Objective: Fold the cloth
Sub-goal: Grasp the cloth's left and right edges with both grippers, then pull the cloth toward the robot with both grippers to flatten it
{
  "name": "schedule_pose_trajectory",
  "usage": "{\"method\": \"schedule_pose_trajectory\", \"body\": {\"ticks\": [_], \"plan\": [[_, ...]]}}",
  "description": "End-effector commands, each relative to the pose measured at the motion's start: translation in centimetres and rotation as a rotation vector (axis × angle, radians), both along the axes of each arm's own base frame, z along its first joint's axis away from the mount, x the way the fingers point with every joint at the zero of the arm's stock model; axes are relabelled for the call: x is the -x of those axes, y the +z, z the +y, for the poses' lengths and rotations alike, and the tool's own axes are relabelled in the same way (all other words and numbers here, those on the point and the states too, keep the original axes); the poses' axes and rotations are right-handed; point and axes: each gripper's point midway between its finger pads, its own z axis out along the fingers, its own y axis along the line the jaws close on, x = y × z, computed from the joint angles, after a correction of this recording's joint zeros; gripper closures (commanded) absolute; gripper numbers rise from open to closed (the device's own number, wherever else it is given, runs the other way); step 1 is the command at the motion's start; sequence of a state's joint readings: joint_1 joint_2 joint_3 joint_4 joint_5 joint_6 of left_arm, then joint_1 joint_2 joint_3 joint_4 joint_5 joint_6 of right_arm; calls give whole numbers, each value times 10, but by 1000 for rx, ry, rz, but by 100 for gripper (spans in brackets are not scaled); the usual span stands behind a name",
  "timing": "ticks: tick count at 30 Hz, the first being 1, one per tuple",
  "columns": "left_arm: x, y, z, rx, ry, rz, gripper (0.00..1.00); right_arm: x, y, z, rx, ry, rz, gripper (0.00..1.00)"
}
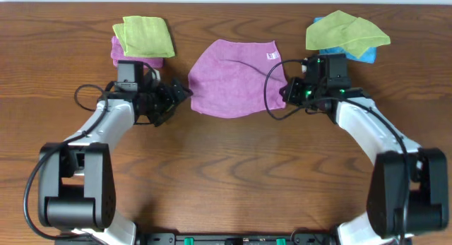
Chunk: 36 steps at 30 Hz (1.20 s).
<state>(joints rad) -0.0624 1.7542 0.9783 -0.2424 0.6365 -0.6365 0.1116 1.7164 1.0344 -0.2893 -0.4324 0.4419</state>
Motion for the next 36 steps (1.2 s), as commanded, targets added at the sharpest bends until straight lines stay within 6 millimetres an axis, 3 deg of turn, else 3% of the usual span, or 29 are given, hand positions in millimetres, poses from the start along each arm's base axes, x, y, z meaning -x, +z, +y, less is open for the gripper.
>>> {"method": "schedule_pose_trajectory", "body": {"ticks": [1,6,16,28,29,31,32,33,36], "plan": [[13,-18,-10,-24,7,42,5,4,-4,2,23,18,6,99],[14,-28,-24,-13,44,9,5,4,-4,1,26,17,9,99],[-9,-33,-14,-84,109,-115,5,9,-6,3,25,23,29,98],[-20,-60,-52,106,57,-112,5,11,-8,2,31,31,35,99],[-19,-61,-53,110,57,-108,0,11,-8,2,31,31,36,99],[-18,-59,-55,123,47,-106,45,11,-8,2,31,31,36,99],[-17,-58,-56,130,41,-104,76,11,-8,2,32,31,37,99],[-16,-57,-58,141,34,-101,93,11,-8,2,32,31,37,99],[-13,-54,-62,176,17,-88,94,11,-8,2,32,31,37,99]]}}
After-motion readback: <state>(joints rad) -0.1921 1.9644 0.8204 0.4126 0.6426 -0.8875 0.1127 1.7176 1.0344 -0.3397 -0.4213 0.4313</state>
